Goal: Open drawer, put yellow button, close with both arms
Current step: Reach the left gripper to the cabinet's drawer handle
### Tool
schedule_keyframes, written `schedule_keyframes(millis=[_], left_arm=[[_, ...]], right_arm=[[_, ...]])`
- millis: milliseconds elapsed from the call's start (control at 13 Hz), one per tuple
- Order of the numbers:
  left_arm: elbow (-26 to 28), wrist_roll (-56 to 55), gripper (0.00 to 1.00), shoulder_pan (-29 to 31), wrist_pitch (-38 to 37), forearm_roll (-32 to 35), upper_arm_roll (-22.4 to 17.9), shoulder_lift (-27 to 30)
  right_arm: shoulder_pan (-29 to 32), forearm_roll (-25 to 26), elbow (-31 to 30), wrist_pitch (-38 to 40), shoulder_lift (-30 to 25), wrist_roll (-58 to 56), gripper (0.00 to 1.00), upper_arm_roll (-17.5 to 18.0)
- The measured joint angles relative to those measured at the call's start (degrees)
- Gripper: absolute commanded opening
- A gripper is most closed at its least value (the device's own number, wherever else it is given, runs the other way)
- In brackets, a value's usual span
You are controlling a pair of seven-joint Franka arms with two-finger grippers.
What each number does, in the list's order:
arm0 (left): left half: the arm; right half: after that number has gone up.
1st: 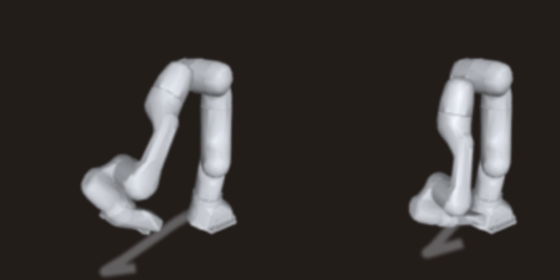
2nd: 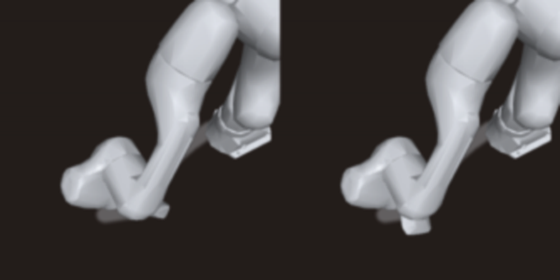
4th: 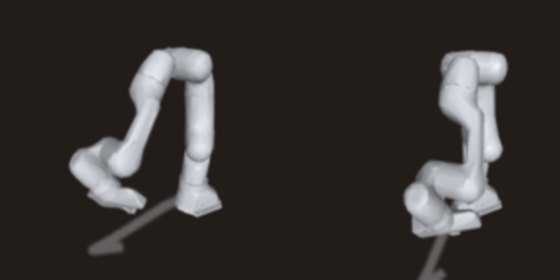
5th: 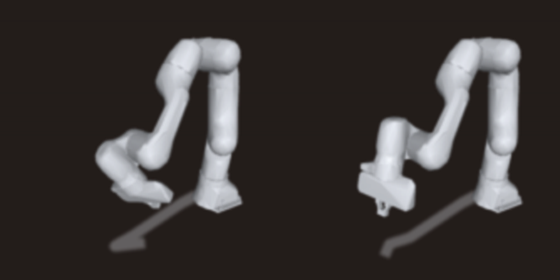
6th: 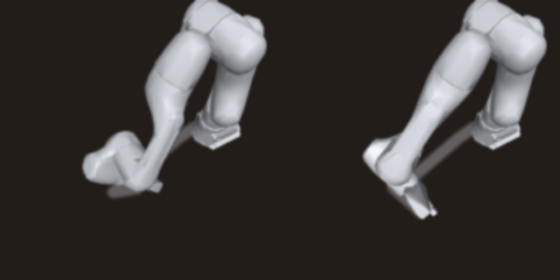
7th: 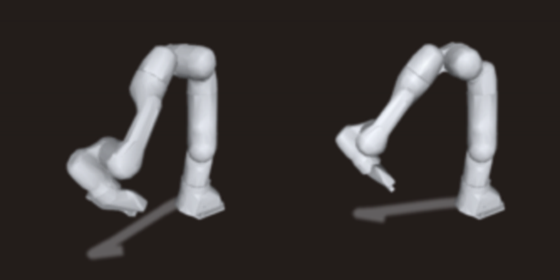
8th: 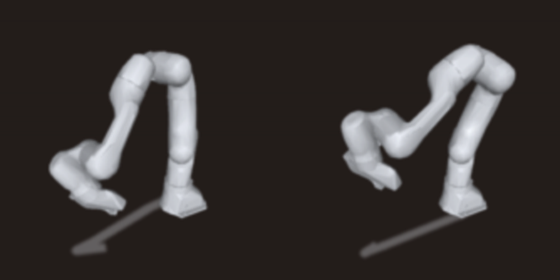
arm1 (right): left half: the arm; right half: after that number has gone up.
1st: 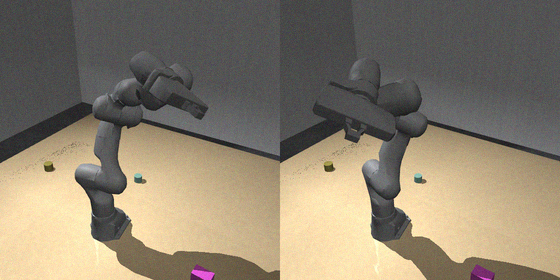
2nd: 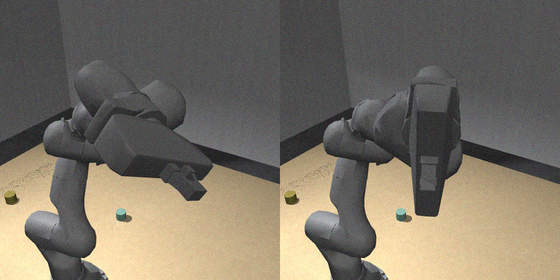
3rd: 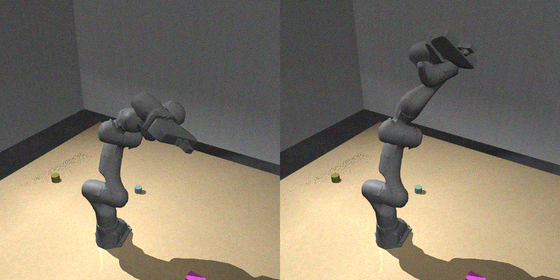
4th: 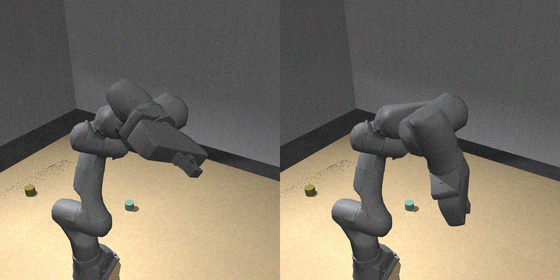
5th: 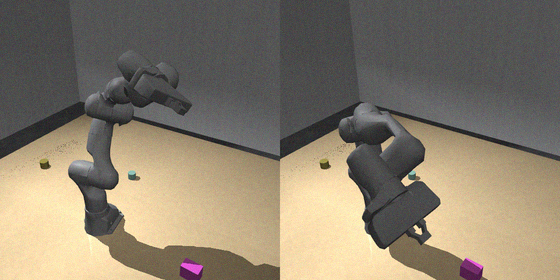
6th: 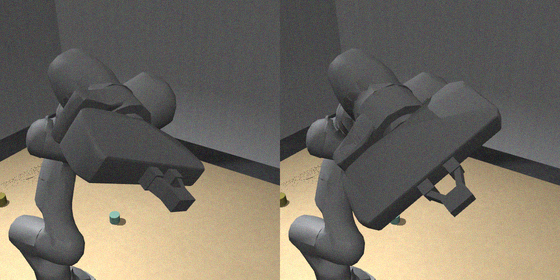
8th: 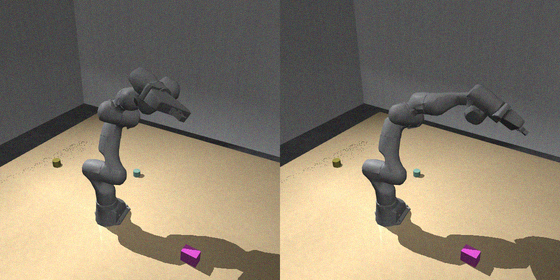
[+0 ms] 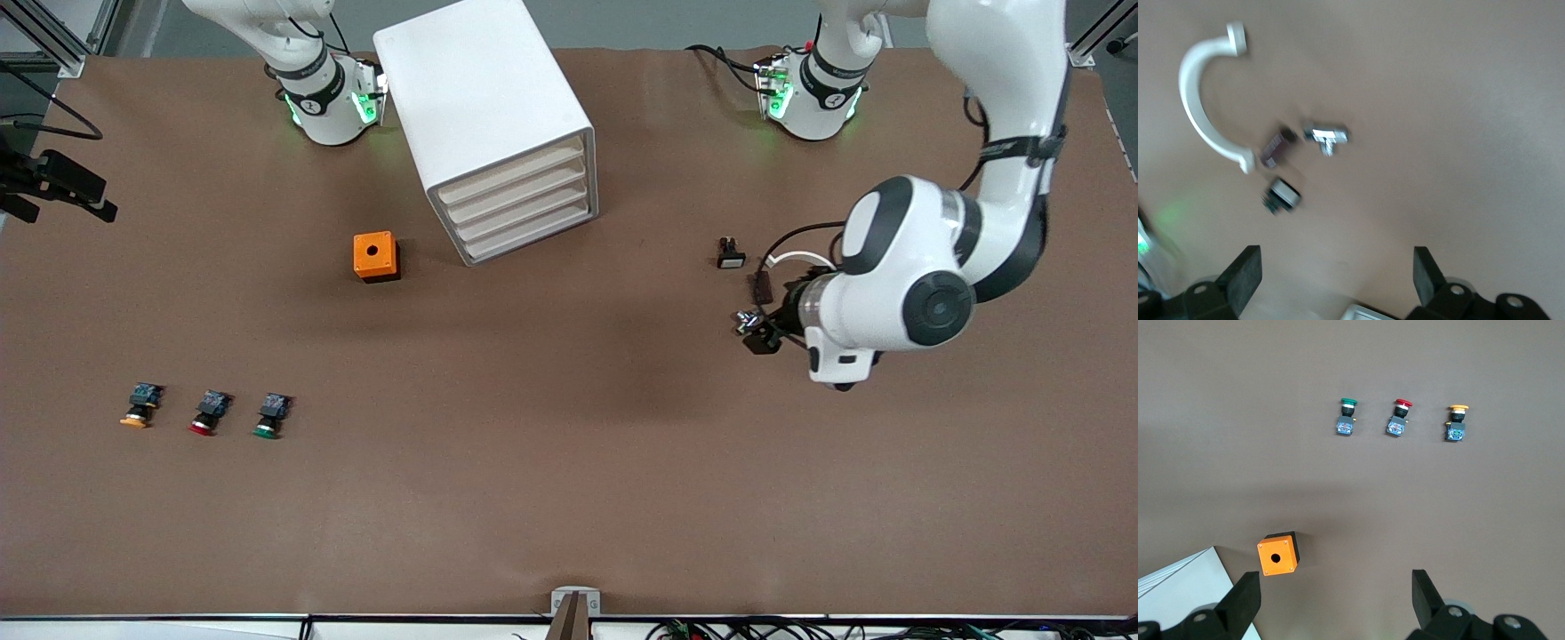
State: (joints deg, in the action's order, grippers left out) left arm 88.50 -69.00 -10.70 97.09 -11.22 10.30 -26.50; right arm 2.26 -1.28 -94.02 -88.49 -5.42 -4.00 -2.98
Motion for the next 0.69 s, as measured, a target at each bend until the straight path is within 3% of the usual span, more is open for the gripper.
schedule_keyframes(millis=[385,692], left_arm=[[-5.0,-35.2,1.00,-7.5,0.1,-5.5,0.1,-6.8],[-5.3,-52.9,1.00,-10.5,0.1,-20.7,0.1,-9.7]], right_arm=[[0.2,0.2,0.6,-0.5,1.2,0.0,1.00,-0.1],[1.2,0.4,0.7,-3.7,8.0,-0.1,1.00,-0.4]])
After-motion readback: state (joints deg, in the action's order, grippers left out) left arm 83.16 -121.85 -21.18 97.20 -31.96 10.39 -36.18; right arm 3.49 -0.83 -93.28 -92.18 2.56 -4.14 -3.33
